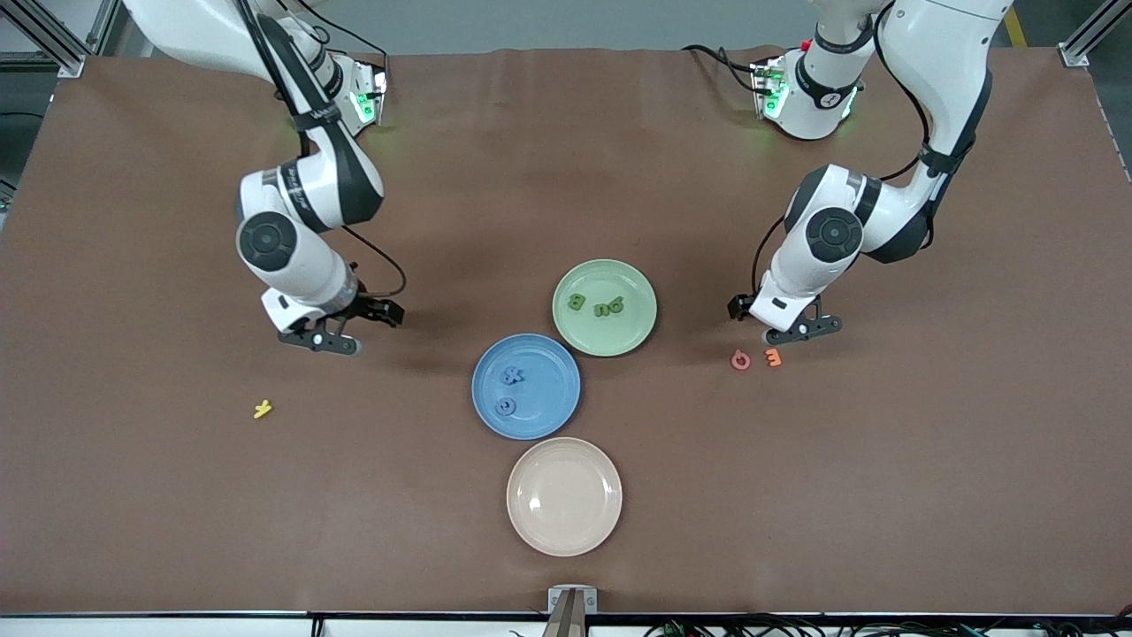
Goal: Sort letters by color into matching plates
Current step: 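Grasp green N with the left gripper while the right gripper grasps blue E, then drop N on the green plate while the right gripper drops E on blue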
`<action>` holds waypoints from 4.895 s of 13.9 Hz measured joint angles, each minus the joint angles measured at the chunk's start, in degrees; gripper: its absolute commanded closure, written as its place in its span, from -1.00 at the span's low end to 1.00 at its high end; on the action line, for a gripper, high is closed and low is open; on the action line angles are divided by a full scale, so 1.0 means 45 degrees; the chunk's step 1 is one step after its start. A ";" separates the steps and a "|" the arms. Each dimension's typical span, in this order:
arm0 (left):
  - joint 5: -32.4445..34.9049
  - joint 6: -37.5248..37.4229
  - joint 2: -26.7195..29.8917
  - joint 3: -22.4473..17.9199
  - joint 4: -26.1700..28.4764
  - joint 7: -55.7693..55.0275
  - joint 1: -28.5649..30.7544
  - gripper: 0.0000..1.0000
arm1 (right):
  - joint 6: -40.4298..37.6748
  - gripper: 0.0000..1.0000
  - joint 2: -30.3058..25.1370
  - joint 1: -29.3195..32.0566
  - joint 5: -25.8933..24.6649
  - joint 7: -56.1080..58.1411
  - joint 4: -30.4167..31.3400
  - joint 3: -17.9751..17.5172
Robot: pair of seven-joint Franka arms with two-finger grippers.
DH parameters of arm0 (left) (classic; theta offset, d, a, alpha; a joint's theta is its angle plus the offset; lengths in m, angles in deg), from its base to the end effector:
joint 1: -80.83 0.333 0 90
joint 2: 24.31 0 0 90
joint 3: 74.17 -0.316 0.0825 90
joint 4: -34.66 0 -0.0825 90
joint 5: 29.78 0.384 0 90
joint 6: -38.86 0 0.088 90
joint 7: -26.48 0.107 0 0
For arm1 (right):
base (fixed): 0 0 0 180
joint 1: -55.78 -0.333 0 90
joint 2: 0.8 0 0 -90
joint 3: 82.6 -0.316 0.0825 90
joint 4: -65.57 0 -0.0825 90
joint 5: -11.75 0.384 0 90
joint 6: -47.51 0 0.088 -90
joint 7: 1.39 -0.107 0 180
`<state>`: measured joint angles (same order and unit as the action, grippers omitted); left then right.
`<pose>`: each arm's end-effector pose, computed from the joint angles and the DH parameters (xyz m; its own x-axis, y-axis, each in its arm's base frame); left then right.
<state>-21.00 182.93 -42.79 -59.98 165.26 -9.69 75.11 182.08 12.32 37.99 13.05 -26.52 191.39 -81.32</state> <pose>0.4931 -0.1832 0.2105 0.9845 0.1658 -0.0576 0.1634 -0.9855 -0.0453 0.5235 0.1555 0.2733 0.9834 -0.1662 -0.0731 -0.1649 -0.9860 0.0234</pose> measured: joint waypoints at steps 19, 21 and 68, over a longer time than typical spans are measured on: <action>0.0023 0.2345 -0.0025 0.0001 0.1827 0.1083 0.0588 -0.33 | 0.4869 -0.96 0.0162 0.2451 -0.0373 0.3675 0.4329 -0.0038; 0.0067 0.2364 -0.0040 0.0002 0.1860 0.1091 0.0594 -0.16 | 0.5042 -0.89 0.0389 0.2451 -0.0373 0.3701 0.4349 -0.0038; 0.0412 -0.0818 -0.3272 0.1691 -0.4971 -0.5037 -0.2894 -0.50 | -0.0833 1.00 0.7055 -0.3028 0.1196 -0.6925 -0.9597 -0.0423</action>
<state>-19.14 179.25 -57.51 -52.37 142.89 -32.36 62.08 178.33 44.07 24.37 18.43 -57.69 148.20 -83.22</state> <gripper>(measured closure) 0.648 0.727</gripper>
